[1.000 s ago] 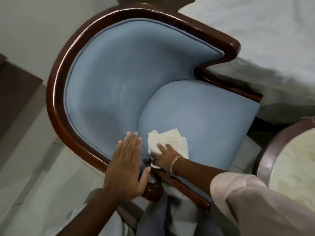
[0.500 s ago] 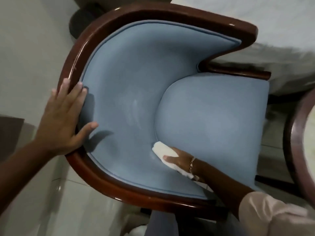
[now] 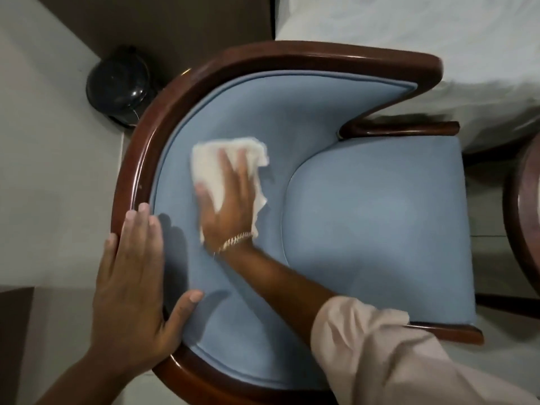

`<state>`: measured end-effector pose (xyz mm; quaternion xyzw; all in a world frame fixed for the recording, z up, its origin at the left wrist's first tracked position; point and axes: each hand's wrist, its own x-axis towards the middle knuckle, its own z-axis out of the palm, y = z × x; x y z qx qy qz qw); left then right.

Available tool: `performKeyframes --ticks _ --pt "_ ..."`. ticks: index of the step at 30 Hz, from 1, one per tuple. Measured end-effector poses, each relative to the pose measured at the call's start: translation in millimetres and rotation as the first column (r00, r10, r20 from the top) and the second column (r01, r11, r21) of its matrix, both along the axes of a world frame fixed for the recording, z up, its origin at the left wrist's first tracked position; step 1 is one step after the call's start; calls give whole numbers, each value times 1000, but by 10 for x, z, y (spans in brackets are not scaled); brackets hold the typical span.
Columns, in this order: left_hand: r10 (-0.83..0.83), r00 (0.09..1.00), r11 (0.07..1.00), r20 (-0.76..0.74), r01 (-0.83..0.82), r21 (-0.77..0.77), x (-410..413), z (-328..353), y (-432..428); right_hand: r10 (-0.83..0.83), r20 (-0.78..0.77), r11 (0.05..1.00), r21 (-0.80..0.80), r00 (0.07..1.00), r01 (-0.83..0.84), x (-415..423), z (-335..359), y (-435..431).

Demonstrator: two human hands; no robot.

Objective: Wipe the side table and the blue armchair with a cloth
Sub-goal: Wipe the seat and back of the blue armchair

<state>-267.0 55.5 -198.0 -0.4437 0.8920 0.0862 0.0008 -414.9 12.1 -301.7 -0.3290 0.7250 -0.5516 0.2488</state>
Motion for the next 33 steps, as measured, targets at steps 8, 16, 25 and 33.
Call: performKeyframes --ticks 8,16,25,33 --pt "-29 997 999 74 32 -33 -16 -5 9 -123 183 975 208 975 84 -467 -1024 68" --pt "8 968 995 252 18 -101 -8 -29 -9 362 -141 932 22 922 -362 233 -188 787" --pt "-40 919 961 393 143 -237 39 -107 52 -563 -121 826 -94 818 555 -982 88 -1130" --pt "-30 953 985 300 79 -154 2 -85 -23 -739 656 510 397 152 764 -1586 -167 -1016"
